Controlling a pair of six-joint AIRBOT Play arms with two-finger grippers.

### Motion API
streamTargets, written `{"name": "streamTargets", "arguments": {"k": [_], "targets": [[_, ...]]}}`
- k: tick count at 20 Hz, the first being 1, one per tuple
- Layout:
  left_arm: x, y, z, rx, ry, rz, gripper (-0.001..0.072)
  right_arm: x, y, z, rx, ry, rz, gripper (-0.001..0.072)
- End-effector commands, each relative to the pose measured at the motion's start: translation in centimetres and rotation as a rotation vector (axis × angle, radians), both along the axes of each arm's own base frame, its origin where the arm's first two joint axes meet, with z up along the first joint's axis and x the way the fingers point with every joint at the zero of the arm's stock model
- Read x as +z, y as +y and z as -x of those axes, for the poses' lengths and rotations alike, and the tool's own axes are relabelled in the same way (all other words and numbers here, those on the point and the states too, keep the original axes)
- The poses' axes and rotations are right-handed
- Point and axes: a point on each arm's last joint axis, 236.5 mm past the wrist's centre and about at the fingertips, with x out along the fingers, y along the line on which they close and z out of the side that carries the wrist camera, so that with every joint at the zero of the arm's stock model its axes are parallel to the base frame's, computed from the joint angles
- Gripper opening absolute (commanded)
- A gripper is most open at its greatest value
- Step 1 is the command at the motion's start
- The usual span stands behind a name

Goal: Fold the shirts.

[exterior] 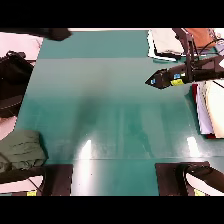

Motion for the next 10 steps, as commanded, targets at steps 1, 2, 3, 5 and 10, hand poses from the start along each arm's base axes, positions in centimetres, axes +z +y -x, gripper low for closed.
{"name": "streamTargets", "arguments": {"k": [1, 2, 3, 5, 10], "targets": [[-2.4, 8.2, 6.2, 0.143, 0.141, -0.124, 0.0022, 0.0, 0.0, 0.0, 0.000, -0.002, 0.000, 0.0023], [-3.8, 10.3, 8.0, 0.200, 0.176, -0.149, 0.0021, 0.0, 0.0, 0.0, 0.001, -0.001, 0.000, 0.0022], [-5.9, 12.5, 10.2, 0.262, 0.232, -0.180, 0.0022, 0.0, 0.0, 0.0, 0.001, 0.000, 0.001, 0.0022], [-11.0, 16.7, 15.3, 0.376, 0.376, -0.264, 0.0024, 0.0, 0.0, 0.0, 0.002, 0.000, 0.001, 0.0022], [-23.3, 24.6, 25.6, 0.631, 0.746, -0.447, 0.0662, 0.0, 0.0, 0.0, 0.001, -0.001, 0.000, 0.0022]]}}
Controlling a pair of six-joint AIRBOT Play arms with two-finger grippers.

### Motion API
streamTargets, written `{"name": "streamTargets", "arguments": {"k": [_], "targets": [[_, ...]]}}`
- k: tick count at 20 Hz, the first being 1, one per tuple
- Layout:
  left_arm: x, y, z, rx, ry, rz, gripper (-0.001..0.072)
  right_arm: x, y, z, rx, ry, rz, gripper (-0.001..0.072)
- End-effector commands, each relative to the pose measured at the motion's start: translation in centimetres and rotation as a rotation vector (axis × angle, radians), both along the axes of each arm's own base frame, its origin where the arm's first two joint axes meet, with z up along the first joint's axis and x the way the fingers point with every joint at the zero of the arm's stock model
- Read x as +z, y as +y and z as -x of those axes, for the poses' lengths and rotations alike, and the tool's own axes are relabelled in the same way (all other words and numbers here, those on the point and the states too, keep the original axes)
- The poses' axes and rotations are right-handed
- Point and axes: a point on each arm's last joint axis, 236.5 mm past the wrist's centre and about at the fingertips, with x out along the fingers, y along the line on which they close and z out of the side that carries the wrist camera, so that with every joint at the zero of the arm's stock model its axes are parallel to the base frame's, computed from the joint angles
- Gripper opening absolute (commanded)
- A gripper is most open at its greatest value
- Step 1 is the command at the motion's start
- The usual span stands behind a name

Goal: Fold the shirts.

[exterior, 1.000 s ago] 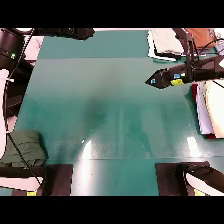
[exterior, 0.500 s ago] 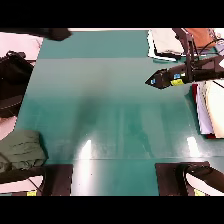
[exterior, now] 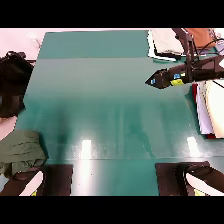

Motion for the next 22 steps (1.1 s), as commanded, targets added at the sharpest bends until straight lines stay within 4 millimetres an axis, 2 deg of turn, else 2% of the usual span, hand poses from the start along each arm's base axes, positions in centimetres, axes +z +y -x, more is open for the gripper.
{"name": "streamTargets", "arguments": {"k": [1, 3, 5, 7, 9, 10, 11, 12, 13, 15, 16, 17, 19, 20, 22], "targets": [[-8.0, 4.4, 7.3, 0.172, 0.242, -0.094, 0.0662, 0.0, 0.0, 0.0, 0.001, 0.000, 0.000, 0.0022], [-11.5, 4.5, 8.0, 0.184, 0.271, -0.086, 0.0662, 0.0, 0.0, 0.0, 0.001, 0.000, 0.000, 0.0022], [-13.9, 4.5, 7.6, 0.194, 0.247, -0.081, 0.0662, 0.0, 0.0, 0.0, 0.001, 0.001, 0.000, 0.0022], [-15.0, 4.5, 7.5, 0.213, 0.232, -0.076, 0.0662, 0.0, 0.0, 0.0, 0.002, 0.001, 0.000, 0.0023], [-15.2, 4.5, 7.4, 0.216, 0.225, -0.075, 0.0660, 0.0, 0.1, 0.0, 0.001, 0.001, -0.001, 0.0022], [-15.2, 4.5, 7.4, 0.235, 0.222, -0.071, 0.0631, 0.0, 0.1, 0.0, 0.002, 0.001, -0.001, 0.0022], [-15.1, 4.5, 7.5, 0.257, 0.222, -0.066, 0.0381, 0.0, 0.1, 0.0, 0.002, 0.001, -0.001, 0.0022], [-14.9, 4.5, 7.4, 0.265, 0.214, -0.064, 0.0102, 0.0, 0.1, 0.0, 0.002, 0.000, -0.001, 0.0022], [-14.4, 4.5, 7.0, 0.270, 0.198, -0.062, 0.0022, 0.1, 0.1, 0.0, 0.001, -0.001, -0.002, 0.0022], [-11.6, 4.9, 5.2, 0.293, 0.123, -0.061, 0.0020, 0.7, -0.1, 0.0, -0.007, -0.021, -0.007, 0.0022], [-9.1, 4.9, 3.6, 0.295, 0.053, -0.051, 0.0020, 1.5, -0.3, -0.2, -0.021, -0.049, -0.018, 0.0022], [-5.8, 4.5, 1.5, 0.283, -0.044, -0.032, 0.0020, 2.6, -0.7, -0.5, -0.045, -0.088, -0.034, 0.0022], [2.2, 3.0, -2.0, 0.214, -0.251, -0.023, 0.0018, 5.4, -1.7, -0.7, -0.094, -0.179, -0.067, 0.0022], [6.6, 1.5, -3.3, 0.157, -0.358, -0.016, 0.0018, 6.7, -2.3, -0.7, -0.120, -0.219, -0.082, 0.0022], [14.1, -2.5, -4.6, 0.023, -0.546, 0.022, 0.0017, 9.2, -3.9, -0.6, -0.188, -0.281, -0.113, 0.0022]]}}
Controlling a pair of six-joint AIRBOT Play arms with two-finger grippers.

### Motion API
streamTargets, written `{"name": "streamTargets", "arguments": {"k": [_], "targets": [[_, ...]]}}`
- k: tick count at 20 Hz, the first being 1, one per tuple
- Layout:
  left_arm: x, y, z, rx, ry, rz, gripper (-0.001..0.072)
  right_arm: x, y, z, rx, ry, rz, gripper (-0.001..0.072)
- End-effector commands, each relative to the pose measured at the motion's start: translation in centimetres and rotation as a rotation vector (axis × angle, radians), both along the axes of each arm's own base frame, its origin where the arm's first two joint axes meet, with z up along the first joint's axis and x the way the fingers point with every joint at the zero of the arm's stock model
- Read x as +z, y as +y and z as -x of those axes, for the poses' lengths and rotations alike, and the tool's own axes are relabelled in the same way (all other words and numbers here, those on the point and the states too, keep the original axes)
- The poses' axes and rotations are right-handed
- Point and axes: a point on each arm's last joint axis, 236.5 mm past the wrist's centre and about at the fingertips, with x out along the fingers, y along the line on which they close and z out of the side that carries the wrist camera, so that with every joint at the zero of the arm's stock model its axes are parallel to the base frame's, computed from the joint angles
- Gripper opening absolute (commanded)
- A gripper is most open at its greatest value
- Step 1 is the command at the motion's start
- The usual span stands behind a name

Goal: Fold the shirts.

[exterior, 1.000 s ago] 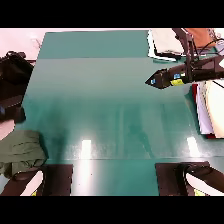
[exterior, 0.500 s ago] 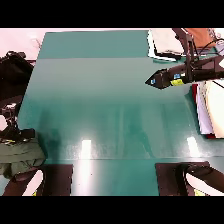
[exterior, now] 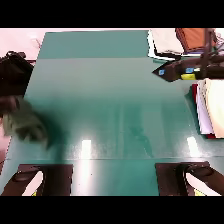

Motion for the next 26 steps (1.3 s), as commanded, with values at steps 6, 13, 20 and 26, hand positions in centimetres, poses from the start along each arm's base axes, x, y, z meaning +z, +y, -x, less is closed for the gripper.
{"name": "streamTargets", "arguments": {"k": [6, 13, 20, 26], "targets": [[17.7, -17.3, -4.2, -0.533, -0.384, 0.069, 0.0017, 9.7, -5.7, -1.2, -0.160, -0.198, -0.028, 0.0023], [3.6, -39.8, -6.6, -1.053, -0.113, -0.016, 0.0075, 11.2, -6.7, -2.7, -0.133, -0.163, 0.026, 0.0022], [-1.5, -33.8, -13.4, -0.732, 0.006, 0.132, 0.0496, 8.2, -6.4, -3.0, -0.083, -0.043, 0.062, 0.0022], [-14.5, -31.0, -9.0, -0.539, 0.377, 0.502, 0.0498, 8.1, -6.5, -3.1, -0.084, -0.041, 0.064, 0.0022]]}}
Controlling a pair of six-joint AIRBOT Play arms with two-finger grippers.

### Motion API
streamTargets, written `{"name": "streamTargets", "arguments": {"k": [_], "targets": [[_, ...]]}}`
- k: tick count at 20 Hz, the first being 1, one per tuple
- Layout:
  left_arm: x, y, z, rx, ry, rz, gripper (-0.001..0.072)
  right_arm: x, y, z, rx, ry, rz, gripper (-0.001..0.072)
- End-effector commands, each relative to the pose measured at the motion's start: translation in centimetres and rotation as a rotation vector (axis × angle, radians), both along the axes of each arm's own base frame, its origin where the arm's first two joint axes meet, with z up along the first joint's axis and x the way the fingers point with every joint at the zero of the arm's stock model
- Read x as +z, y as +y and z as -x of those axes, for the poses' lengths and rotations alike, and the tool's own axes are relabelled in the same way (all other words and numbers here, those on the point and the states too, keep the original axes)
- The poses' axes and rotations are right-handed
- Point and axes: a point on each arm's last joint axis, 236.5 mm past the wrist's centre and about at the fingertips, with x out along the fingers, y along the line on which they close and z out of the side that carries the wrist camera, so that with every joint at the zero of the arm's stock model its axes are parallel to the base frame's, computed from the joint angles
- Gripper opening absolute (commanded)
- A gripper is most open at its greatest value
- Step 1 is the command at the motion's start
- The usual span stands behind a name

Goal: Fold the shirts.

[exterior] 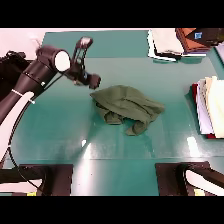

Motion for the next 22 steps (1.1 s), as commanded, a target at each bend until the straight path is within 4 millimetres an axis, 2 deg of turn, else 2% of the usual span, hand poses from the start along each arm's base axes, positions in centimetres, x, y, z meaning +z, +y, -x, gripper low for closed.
{"name": "streamTargets", "arguments": {"k": [1, 3, 5, 8, 10, 11, 12, 13, 14, 16, 17, 20, 21, 22], "targets": [[-6.8, -1.1, 3.9, 0.084, 0.245, 0.169, 0.0498, -0.2, 0.0, 0.1, 0.004, 0.010, 0.004, 0.0022], [-9.4, -3.2, 5.7, 0.101, 0.286, 0.239, 0.0499, -0.2, 0.0, 0.1, 0.005, 0.010, 0.004, 0.0022], [-10.9, -4.8, 6.7, 0.089, 0.256, 0.247, 0.0498, -0.2, 0.1, 0.1, 0.008, 0.010, 0.004, 0.0022], [-11.5, -6.6, 7.4, 0.050, 0.216, 0.237, 0.0498, -0.2, 0.1, 0.1, 0.008, 0.011, 0.003, 0.0022], [-12.2, -6.6, 7.4, 0.053, 0.225, 0.228, 0.0496, -0.3, 0.1, 0.2, 0.010, 0.014, 0.004, 0.0022], [-12.3, -6.2, 7.1, 0.050, 0.211, 0.212, 0.0455, -0.5, 0.1, 0.4, 0.014, 0.024, 0.010, 0.0023], [-12.1, -5.7, 6.5, 0.055, 0.205, 0.204, 0.0180, -0.8, 0.1, 0.7, 0.019, 0.037, 0.016, 0.0022], [-11.6, -5.0, 5.7, 0.068, 0.198, 0.205, 0.0029, -1.3, 0.1, 1.0, 0.025, 0.058, 0.022, 0.0022], [-11.1, -4.2, 4.8, 0.083, 0.194, 0.205, 0.0022, -2.3, -0.2, 1.3, 0.019, 0.085, 0.031, 0.0022], [-9.8, -1.7, 2.6, 0.119, 0.180, 0.194, 0.0022, -5.6, -1.3, 2.1, -0.014, 0.168, 0.040, 0.0022], [-9.3, -0.1, 1.4, 0.138, 0.165, 0.177, 0.0022, -7.9, -2.1, 2.7, -0.037, 0.227, 0.035, 0.0022], [-8.4, 4.0, -1.2, 0.207, 0.130, 0.150, 0.0022, -16.5, -4.9, 4.4, -0.131, 0.406, 0.003, 0.0026], [-8.4, 5.0, -1.8, 0.234, 0.126, 0.154, 0.0022, -19.8, -5.6, 5.2, -0.155, 0.473, -0.011, 0.0138], [-8.4, 5.8, -2.1, 0.251, 0.125, 0.155, 0.0022, -23.4, -5.9, 6.3, -0.182, 0.555, -0.037, 0.0434]]}}
